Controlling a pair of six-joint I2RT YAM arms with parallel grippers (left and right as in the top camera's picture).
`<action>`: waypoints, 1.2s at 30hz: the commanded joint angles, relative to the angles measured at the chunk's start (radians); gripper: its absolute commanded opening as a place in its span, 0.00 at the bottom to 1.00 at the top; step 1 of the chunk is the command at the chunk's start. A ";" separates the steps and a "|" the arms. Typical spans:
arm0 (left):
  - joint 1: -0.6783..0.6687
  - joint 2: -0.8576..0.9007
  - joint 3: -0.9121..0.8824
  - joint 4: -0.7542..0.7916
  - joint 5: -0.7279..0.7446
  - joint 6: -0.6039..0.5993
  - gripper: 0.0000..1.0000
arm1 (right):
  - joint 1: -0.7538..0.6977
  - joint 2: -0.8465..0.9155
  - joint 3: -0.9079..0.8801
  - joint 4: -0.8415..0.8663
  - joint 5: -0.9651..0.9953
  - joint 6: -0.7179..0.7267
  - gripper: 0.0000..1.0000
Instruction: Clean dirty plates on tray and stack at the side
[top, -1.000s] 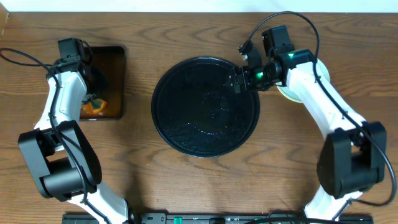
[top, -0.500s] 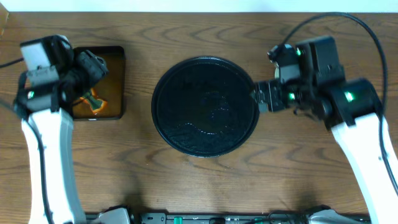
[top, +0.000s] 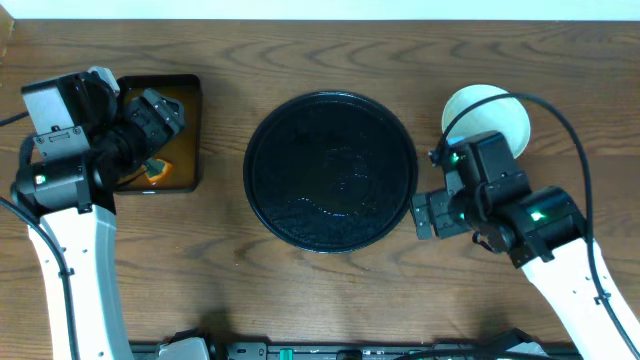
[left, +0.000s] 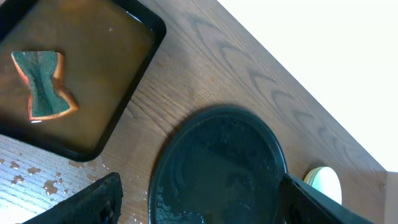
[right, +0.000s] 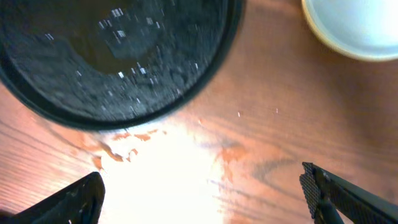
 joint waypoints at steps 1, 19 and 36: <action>0.003 0.005 -0.002 -0.004 0.012 0.003 0.81 | 0.008 -0.003 -0.024 -0.003 0.019 0.004 0.99; 0.003 0.005 -0.002 -0.004 0.012 0.003 0.81 | 0.008 -0.003 -0.031 -0.060 0.038 -0.026 0.99; 0.003 0.005 -0.002 -0.004 0.012 0.003 0.82 | -0.102 -0.608 -0.538 0.467 -0.071 -0.022 0.99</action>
